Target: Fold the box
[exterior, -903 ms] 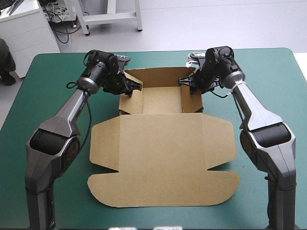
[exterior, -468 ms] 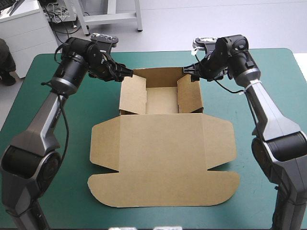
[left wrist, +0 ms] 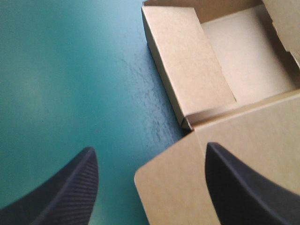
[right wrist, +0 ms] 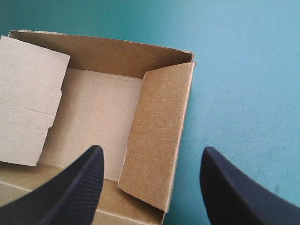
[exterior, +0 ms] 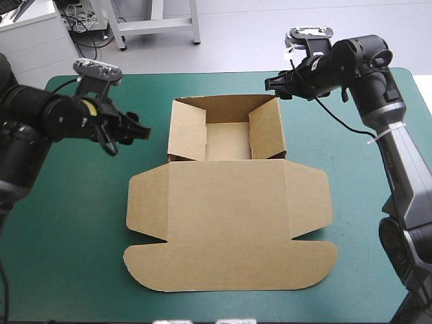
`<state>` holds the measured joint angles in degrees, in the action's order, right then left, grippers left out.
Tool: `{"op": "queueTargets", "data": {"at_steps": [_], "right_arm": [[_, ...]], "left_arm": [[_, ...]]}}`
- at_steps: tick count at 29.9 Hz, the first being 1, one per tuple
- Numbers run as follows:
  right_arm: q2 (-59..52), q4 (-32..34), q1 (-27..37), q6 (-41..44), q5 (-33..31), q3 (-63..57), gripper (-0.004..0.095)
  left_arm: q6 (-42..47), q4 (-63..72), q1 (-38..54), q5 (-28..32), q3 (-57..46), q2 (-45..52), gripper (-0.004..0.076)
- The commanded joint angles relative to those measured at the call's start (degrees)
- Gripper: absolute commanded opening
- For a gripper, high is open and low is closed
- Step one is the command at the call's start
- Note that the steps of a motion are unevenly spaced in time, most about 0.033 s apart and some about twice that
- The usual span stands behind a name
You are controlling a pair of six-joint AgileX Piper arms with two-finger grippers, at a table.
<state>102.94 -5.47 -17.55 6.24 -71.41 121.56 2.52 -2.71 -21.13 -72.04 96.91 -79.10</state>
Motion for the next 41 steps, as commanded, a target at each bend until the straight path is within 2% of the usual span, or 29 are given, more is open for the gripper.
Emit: {"op": "queueTargets", "data": {"at_steps": [1, 13, 18, 21, 25, 33, 37, 40, 41], "right_arm": [[-3.2, 0.79, -0.07, -0.59, -0.17, -0.84, 0.0561], [1.8, 0.77, -0.07, -0.37, -0.06, -4.15, 0.0562], [4.95, 0.58, -0.07, -0.72, 0.34, -4.15, 0.0627], [6.86, 0.58, -0.07, -0.57, 0.43, -4.15, 0.0685], [9.02, -0.15, -0.07, -0.44, 0.04, -4.15, 0.0686], [13.87, -0.76, -0.07, -0.44, 0.35, -4.15, 0.0679], [15.28, -0.73, -0.07, -0.44, 1.36, -4.15, 0.0547], [15.95, -0.56, -0.07, -0.56, 1.5, -4.15, 0.033], [16.08, -0.32, -0.07, -0.56, 1.5, -4.15, 0.0219]], "left_arm": [[-1.09, 0.32, -0.33, 2.66, -6.88, 9.27, 0.047], [-1.33, 1.84, -0.33, 3.32, -27.7, 30.43, 0.047], [-1.33, 2.71, -0.33, 3.19, -34.22, 37.95, 0.047], [-1.45, 3.24, -0.33, 2.41, -37.34, 41.61, 0.047], [-1.55, 3.4, -0.33, -0.16, -40.59, 45.61, 0.047], [-1.55, 3.16, -0.33, -0.33, -43.8, 50.72, 0.047], [-1.55, 3.16, -0.33, -0.33, -43.8, 51.29, 0.047], [-1.55, 3.16, -0.33, -0.42, -43.89, 51.29, 0.047], [-1.55, 3.16, -0.33, -0.42, -43.89, 51.29, 0.047]]}}
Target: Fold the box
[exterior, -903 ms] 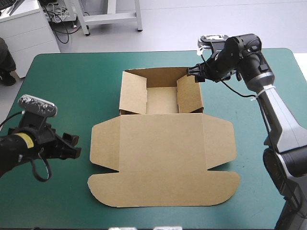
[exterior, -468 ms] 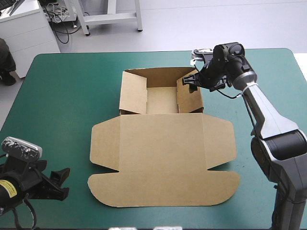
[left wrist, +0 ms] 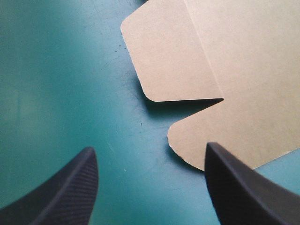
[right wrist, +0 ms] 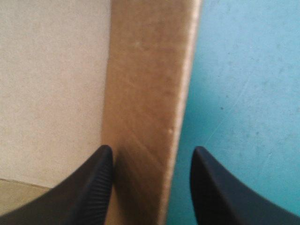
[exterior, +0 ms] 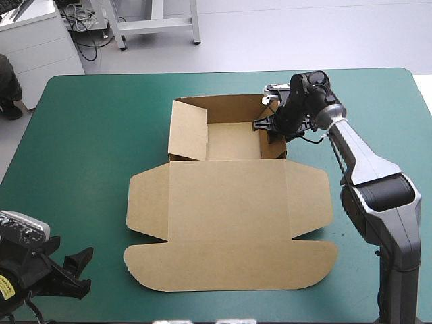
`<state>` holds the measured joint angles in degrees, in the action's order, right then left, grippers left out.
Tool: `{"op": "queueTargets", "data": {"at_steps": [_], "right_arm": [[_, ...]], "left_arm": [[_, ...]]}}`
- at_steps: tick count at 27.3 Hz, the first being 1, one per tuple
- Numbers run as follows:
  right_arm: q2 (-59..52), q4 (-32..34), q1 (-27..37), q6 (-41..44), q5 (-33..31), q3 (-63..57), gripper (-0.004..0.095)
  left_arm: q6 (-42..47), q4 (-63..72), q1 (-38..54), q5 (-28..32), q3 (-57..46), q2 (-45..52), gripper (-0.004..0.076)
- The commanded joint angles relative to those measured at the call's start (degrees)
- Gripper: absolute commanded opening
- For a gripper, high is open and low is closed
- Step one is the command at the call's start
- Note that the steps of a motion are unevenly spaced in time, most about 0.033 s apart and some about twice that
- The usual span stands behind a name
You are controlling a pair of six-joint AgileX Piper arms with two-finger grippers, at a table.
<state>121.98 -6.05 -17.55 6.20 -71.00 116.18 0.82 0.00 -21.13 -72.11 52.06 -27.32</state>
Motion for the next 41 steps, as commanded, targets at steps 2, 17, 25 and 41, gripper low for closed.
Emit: {"op": "queueTargets", "data": {"at_steps": [2, 17, 25, 41], "right_arm": [[-2.74, 0.78, -0.07, -0.8, 0.76, 1.24, 0.0042], [-8.26, 10.16, 7.74, -2.83, -0.48, 1.24, -0.0023], [-10.43, 17.77, 15.54, -4.02, -0.48, 1.24, -0.0023], [-6.49, 13.09, 33.39, -8.31, 0.61, 1.24, -0.0023]], "left_arm": [[0.16, 0.45, -0.33, -0.35, 0.97, -0.5, 0.047], [0.16, 0.65, -0.33, -2.22, 0.97, -0.5, 0.047], [-0.23, 0.65, -0.33, -2.22, 0.97, -0.5, 0.047], [-0.39, 0.44, -0.33, -2.22, 0.97, -0.5, 0.047]]}}
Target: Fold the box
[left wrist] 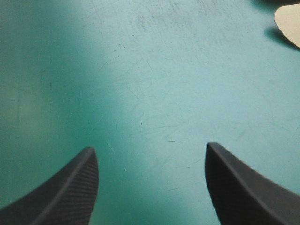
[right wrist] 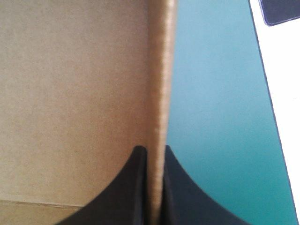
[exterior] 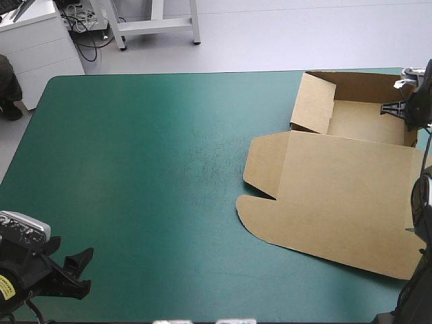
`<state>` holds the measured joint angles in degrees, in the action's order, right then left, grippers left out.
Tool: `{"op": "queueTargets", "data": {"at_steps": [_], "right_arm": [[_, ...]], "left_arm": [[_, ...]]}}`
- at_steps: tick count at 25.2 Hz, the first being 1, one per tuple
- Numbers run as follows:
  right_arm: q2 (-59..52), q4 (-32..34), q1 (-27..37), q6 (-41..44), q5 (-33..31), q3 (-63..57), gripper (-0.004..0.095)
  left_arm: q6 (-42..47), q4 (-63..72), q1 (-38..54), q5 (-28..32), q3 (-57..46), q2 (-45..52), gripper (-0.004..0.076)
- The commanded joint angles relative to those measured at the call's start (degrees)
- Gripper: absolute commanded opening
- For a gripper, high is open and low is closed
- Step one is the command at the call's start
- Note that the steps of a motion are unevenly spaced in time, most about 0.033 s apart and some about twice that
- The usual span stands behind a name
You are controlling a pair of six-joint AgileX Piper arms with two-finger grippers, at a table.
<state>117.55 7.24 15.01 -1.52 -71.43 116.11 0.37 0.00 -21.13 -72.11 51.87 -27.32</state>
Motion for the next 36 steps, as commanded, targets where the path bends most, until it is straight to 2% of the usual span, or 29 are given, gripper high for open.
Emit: {"op": "queueTargets", "data": {"at_steps": [1, 2, 3, 5, 6, 8, 9, 10, 20, 26, 28, 32, 36], "right_arm": [[-1.6, -0.09, 0.84, -0.59, 1.04, 1.3, -0.0009], [-1.48, -0.55, 0.84, -0.7, 1.31, 1.3, 0.0011], [-1.35, -1.55, 0.84, -1.95, 1.98, 1.3, 0.0085], [-1.27, -1.98, 0.84, -2.41, 2.38, 1.3, 0.0289], [-1.27, -1.98, 0.84, -2.29, 2.38, 1.3, 0.0431], [-1.27, -2.24, 0.84, -1.45, 2.85, 1.3, 0.0651], [-1.27, -2.51, 0.84, -1.4, 2.96, 1.3, 0.072], [-1.27, -2.51, 0.84, -0.93, 3.09, 1.3, 0.0748], [-8.37, -3.47, 0.74, -0.41, 2.08, 2.03, 0.074], [-14.91, -11.77, -0.1, -2.01, 1.43, 2.03, 0.0693], [-17.15, -14.09, -1.84, -3.37, 0.92, 1.92, 0.0658], [-21.12, -14.43, -6.91, -3.59, 0.78, 1.83, 0.0585], [-24.49, -14.43, -12.72, -4.01, 0.13, 1.83, 0.0557]], "left_arm": [[0.05, 0.44, -0.33, -2.22, 1.15, -0.5, 0.047], [0.05, 0.44, -0.33, -2.22, 1.15, -0.5, 0.047], [0.05, 0.44, -0.33, -2.22, 1.15, -0.5, 0.047], [-0.37, 0.44, -0.33, -2.22, 1.15, -0.5, 0.047], [-0.37, 0.41, -0.33, -2.22, 1.15, -0.5, 0.047], [-0.37, 0.0, -0.33, -2.22, 1.15, -0.5, 0.047], [-0.37, 0.0, -0.33, -2.22, 1.15, -0.5, 0.047], [-0.37, 0.0, -0.33, -2.22, 1.15, -0.5, 0.047], [-0.37, -1.13, -0.33, -1.86, 1.15, -0.5, 0.047], [-0.37, -5.04, -0.33, -1.53, 1.15, -0.5, 0.047], [-0.37, -5.92, -0.33, -1.17, 1.15, -0.5, 0.047], [-0.37, -6.95, -0.33, 0.56, 1.15, -0.5, 0.047], [-0.37, -7.08, -0.33, 3.12, 1.15, -0.5, 0.047]]}}
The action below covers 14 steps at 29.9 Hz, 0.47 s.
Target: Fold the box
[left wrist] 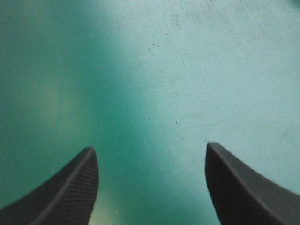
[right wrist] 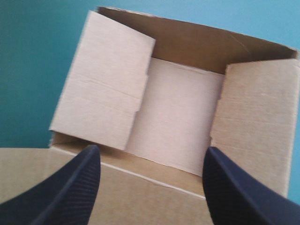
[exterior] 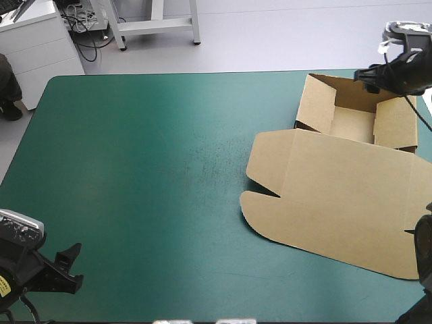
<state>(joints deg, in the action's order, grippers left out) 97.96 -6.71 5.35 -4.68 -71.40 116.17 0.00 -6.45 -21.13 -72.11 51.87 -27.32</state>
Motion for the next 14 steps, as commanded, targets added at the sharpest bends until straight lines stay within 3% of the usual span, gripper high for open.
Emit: {"op": "queueTargets", "data": {"at_steps": [1, 9, 14], "right_arm": [[-5.64, -0.48, -4.34, -0.73, 0.01, 1.53, 0.0557], [-15.19, -1.05, -15.73, -0.15, 0.35, -5.24, 0.0548], [-24.54, -0.63, -21.1, 0.01, 6.07, -16.56, 0.0507]], "left_arm": [[0.0, -0.63, -0.33, 3.76, 1.15, -0.5, 0.047], [0.0, -2.57, -0.33, 7.12, 1.15, -0.5, 0.047], [0.0, -3.65, -0.33, 8.82, 1.15, -0.5, 0.047]]}}
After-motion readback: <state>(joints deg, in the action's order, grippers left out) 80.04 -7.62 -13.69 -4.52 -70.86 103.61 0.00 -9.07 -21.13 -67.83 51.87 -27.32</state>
